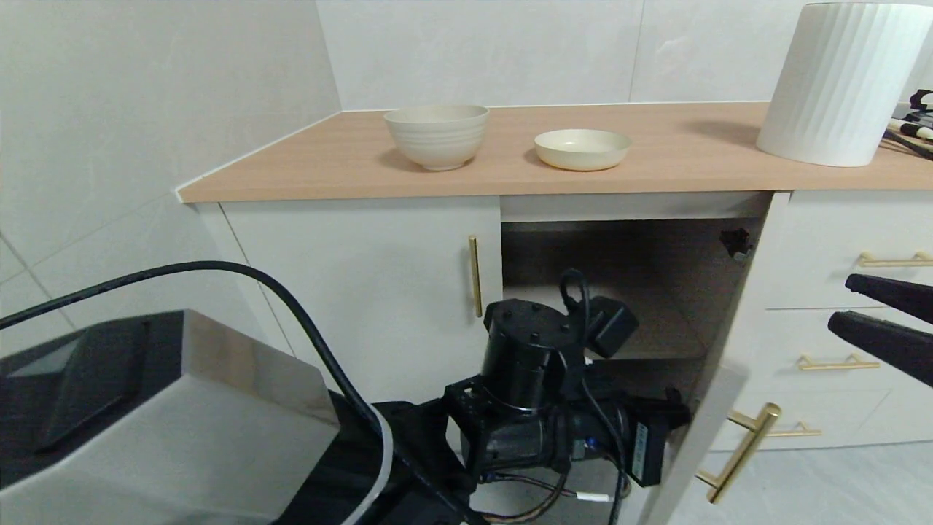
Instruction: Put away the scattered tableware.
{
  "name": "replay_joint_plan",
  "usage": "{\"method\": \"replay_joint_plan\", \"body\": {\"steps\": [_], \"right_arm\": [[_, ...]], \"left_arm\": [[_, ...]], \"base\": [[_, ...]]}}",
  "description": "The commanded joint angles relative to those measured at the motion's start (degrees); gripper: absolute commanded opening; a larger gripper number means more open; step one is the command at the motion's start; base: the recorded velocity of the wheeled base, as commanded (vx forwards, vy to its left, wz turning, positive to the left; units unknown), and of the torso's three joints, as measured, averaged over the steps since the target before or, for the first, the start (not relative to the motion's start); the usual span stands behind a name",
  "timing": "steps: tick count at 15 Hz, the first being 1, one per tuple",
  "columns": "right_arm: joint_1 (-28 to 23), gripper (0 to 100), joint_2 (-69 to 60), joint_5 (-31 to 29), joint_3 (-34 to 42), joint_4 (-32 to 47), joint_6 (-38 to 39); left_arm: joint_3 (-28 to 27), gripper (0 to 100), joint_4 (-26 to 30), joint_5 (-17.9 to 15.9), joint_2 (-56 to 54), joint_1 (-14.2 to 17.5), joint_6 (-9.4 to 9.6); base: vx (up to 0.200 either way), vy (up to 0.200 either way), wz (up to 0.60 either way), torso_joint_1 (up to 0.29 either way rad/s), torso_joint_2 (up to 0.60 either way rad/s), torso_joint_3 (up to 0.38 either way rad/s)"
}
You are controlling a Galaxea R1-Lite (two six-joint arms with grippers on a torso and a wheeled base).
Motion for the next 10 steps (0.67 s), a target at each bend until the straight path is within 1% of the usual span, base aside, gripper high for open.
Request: {"method": "replay_joint_plan", "body": {"steps": [1, 2, 3, 4, 5, 6, 8, 10], "right_arm": [[0.02, 100, 0.83, 0.06, -2.37, 0.03, 0.05], [0.02, 100, 1.27, 0.15, -3.16, -0.06, 0.05], [0.02, 100, 1.01, 0.06, -3.25, 0.03, 0.14], [0.02, 100, 0.83, 0.06, -3.25, 0.03, 0.05], [0.02, 100, 0.48, 0.06, -3.25, 0.12, 0.14], [0.02, 100, 0.31, 0.06, -3.25, 0.12, 0.14], [0.02, 100, 0.75, 0.15, -3.16, 0.12, 0.05], [0.02, 100, 0.31, 0.06, -3.16, 0.12, 0.14]], "left_arm": [[-4.44, 0, 2.09, 0.23, 1.47, -3.36, -0.01], [-9.19, 0, 6.83, 0.23, 2.44, -5.38, -0.01], [-12.18, 0, 10.44, 0.32, 2.35, -7.23, -0.01], [-12.44, 0, 11.14, 0.32, 2.09, -8.11, -0.1], [-11.48, 0, 11.05, 0.41, 0.59, -9.25, -0.1], [-11.12, 0, 11.23, 0.32, -0.99, -9.25, -0.45], [-11.74, 0, 11.31, -0.03, -1.43, -9.25, -3.26], [-11.56, 0, 11.14, 0.32, -1.25, -9.34, -3.44]], "base": [[0.0, 0.0, 0.0, 0.0, 0.0, 0.0], [0.0, 0.0, 0.0, 0.0, 0.0, 0.0], [0.0, 0.0, 0.0, 0.0, 0.0, 0.0], [0.0, 0.0, 0.0, 0.0, 0.0, 0.0], [0.0, 0.0, 0.0, 0.0, 0.0, 0.0], [0.0, 0.0, 0.0, 0.0, 0.0, 0.0], [0.0, 0.0, 0.0, 0.0, 0.0, 0.0], [0.0, 0.0, 0.0, 0.0, 0.0, 0.0]]}}
